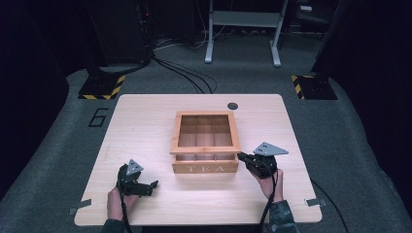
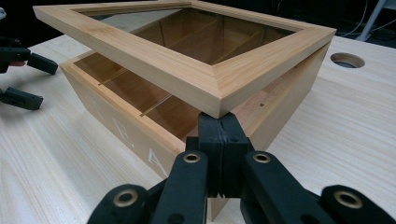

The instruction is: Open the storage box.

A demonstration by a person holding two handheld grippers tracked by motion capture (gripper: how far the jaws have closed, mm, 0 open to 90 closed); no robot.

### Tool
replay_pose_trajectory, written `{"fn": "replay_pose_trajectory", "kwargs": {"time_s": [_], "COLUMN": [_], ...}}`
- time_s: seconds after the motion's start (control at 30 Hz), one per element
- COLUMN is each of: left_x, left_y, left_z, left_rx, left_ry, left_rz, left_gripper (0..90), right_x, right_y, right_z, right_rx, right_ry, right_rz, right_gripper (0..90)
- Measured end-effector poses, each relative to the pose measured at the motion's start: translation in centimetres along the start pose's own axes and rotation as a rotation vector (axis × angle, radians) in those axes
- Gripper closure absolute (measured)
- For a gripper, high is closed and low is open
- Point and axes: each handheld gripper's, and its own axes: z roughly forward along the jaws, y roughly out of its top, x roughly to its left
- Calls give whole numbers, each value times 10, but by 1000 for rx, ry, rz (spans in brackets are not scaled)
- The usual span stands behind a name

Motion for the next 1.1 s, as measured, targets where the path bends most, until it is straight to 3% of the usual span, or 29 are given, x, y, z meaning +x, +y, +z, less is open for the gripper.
{"fn": "replay_pose_trajectory", "kwargs": {"time_s": [0.67,1.1], "left_x": [1,1], "left_y": [0,0], "left_z": [-1,-1], "left_rx": [8,7], "left_ry": [-5,-5], "left_rz": [6,7], "left_gripper": [7,8], "right_x": [-4,-6], "right_y": [24,37], "right_z": [-1,0], "right_rx": [-59,-69], "right_ry": [-11,-13], "right_rz": [-12,-11], "right_gripper": [898,898]}}
